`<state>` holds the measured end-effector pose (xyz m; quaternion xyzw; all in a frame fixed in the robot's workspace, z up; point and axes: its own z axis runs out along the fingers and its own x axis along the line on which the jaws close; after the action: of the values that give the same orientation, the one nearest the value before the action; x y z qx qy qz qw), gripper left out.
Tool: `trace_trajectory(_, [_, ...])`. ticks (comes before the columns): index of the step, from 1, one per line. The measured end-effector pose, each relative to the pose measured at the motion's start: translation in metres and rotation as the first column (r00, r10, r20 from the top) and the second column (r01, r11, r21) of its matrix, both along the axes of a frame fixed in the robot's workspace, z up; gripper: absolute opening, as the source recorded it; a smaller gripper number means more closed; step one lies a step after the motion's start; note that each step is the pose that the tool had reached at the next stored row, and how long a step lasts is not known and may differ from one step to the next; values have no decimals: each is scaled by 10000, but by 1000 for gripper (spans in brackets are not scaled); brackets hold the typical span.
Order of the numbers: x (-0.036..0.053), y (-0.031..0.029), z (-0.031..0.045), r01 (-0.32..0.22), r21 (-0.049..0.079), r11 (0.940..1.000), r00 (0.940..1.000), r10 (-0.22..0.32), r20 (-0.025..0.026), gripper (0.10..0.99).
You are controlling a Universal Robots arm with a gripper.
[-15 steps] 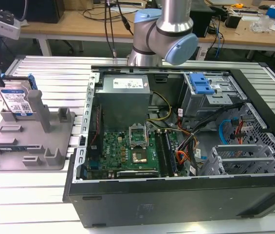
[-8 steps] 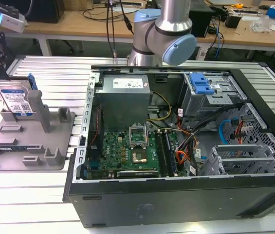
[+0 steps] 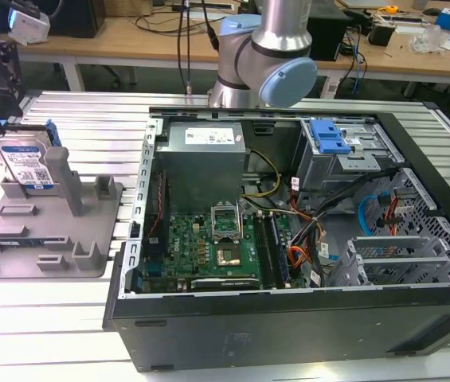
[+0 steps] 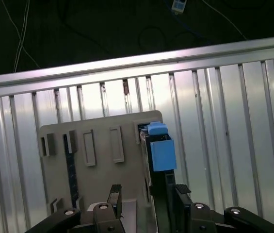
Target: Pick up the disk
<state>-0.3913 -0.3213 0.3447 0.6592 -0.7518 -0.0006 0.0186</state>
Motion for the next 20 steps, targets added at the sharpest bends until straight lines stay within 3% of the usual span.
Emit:
trace_trajectory(3, [-12, 83, 1, -75, -67, 9999, 10000, 75, 0, 541])
trace_trajectory(9, [-31, 108, -6, -992, -209, 9949, 9951, 992, 1, 541])
trace_trajectory(10, [-87, 112, -20, -989, -223, 9948, 9949, 993, 154, 541])
trace_trajectory(12, [-189, 113, -35, -985, -238, 9949, 9946, 992, 298, 541])
trace_trajectory(15, [-260, 122, -48, -993, -246, 9948, 9942, 1002, 387, 541])
trace_trajectory(20, [-332, 161, -98, -1041, -254, 9942, 9934, 1052, 461, 541])
